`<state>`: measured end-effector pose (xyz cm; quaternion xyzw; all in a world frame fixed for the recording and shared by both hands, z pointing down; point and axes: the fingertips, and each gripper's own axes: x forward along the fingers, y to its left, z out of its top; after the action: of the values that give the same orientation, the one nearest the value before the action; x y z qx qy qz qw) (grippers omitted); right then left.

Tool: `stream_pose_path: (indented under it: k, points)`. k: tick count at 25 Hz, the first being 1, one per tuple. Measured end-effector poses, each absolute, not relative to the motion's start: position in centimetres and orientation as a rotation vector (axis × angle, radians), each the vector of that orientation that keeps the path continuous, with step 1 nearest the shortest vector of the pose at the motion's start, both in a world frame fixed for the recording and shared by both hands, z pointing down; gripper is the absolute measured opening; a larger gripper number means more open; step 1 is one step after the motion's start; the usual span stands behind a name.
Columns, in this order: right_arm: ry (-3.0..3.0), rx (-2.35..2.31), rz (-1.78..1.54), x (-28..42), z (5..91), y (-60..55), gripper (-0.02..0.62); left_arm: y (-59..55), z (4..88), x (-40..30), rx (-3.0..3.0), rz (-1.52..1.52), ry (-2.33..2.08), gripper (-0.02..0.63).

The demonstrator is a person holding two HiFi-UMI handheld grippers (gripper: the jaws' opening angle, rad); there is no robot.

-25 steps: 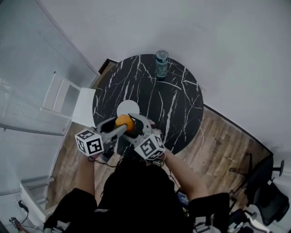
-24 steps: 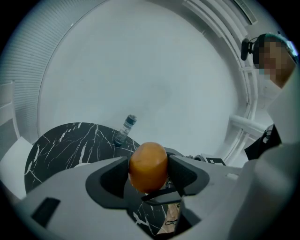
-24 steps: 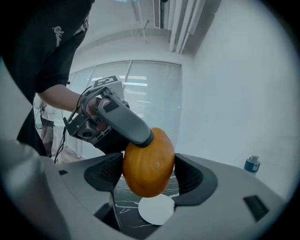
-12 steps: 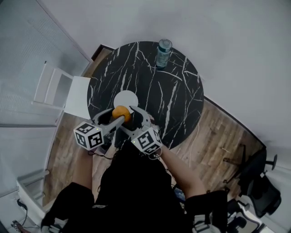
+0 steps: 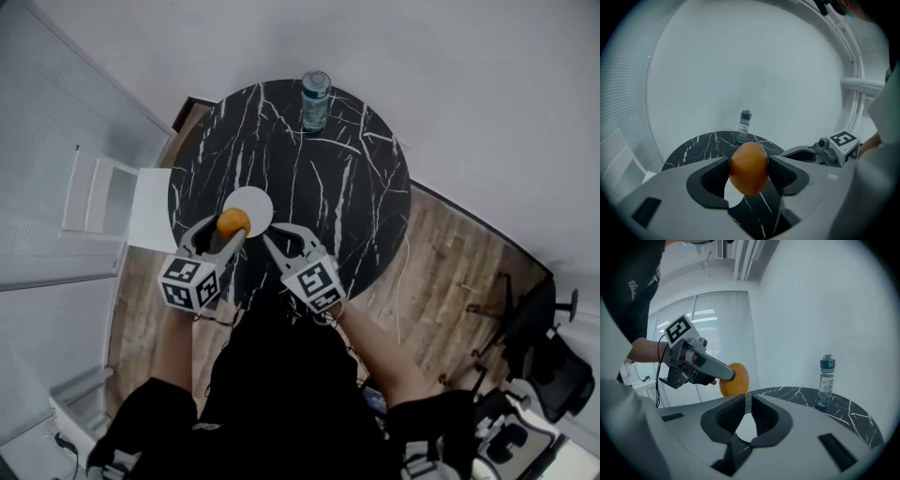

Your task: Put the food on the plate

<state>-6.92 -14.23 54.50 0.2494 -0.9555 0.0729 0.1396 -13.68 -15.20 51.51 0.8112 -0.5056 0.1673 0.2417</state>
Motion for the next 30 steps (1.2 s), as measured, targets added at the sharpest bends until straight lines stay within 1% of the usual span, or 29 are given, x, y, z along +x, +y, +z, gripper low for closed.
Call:
stream_pose_path:
  k: [1, 2, 9, 18, 30]
  points:
    - [-2.76, 0.74, 0.216, -6.7, 54.5, -14.4, 0.021, -15.2, 51.9, -13.6, 2.226, 0.501, -1.392, 0.259]
    - [-2.753, 0.754, 0.219, -6.4, 54.6, -14.6, 0.017, -15.3, 52.3, -13.6, 2.231, 0.543, -1.4, 0.259]
    - [-2.677, 0.829, 0.31, -5.2, 56.6, -16.0, 0.003, -15.9, 55.4, -13.4, 2.214, 0.737, -1.403, 0.259]
    - [-2.632, 0.831, 0.379, -5.9, 58.7, -17.5, -0.002, -17.2, 60.8, -13.9, 2.173, 0.975, -1.307, 0.259]
    - [-2.552, 0.895, 0.48, -6.1, 62.2, -19.3, -0.002, -19.1, 66.3, -13.7, 2.134, 1.07, -1.1, 0.259]
